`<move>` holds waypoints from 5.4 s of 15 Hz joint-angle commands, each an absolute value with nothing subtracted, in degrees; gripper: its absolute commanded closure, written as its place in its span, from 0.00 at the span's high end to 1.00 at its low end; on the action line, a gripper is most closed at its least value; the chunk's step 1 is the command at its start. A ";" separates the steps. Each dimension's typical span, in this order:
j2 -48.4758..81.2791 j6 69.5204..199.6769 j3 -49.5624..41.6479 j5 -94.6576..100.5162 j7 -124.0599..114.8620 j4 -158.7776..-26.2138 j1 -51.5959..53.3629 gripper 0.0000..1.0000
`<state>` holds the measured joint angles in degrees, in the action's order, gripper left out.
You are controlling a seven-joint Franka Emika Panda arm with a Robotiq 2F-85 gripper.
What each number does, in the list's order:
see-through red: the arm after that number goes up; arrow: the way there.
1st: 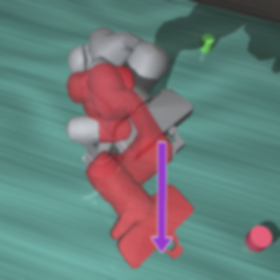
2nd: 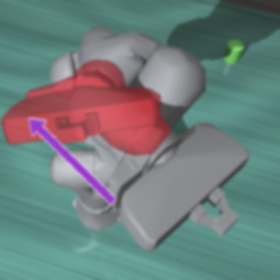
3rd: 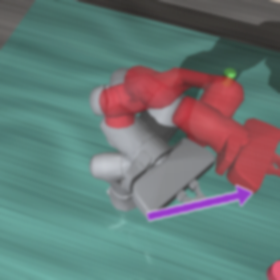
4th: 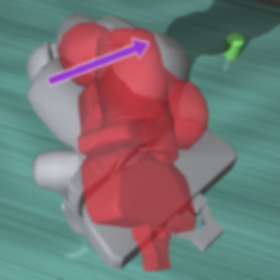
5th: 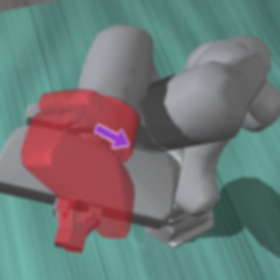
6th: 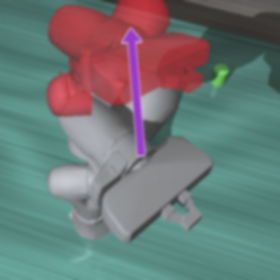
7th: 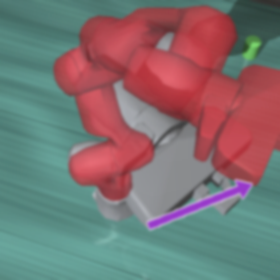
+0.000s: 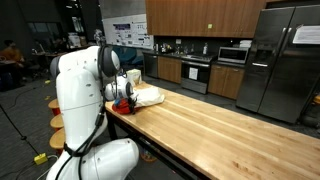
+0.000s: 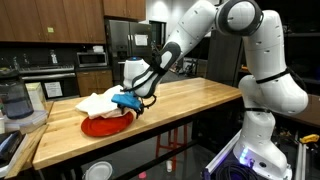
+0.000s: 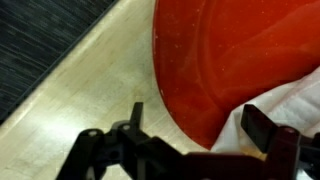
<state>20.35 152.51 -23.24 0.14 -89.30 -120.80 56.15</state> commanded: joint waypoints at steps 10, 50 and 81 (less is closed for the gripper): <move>18.72 151.68 -4.45 2.47 -91.81 -119.02 35.96 0.23; 9.44 165.14 -0.21 34.53 -102.94 -127.49 32.62 1.00; 18.26 170.11 -8.04 28.00 -113.50 -122.03 33.56 0.00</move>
<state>18.08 170.27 -6.97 26.83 -112.08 -122.59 32.45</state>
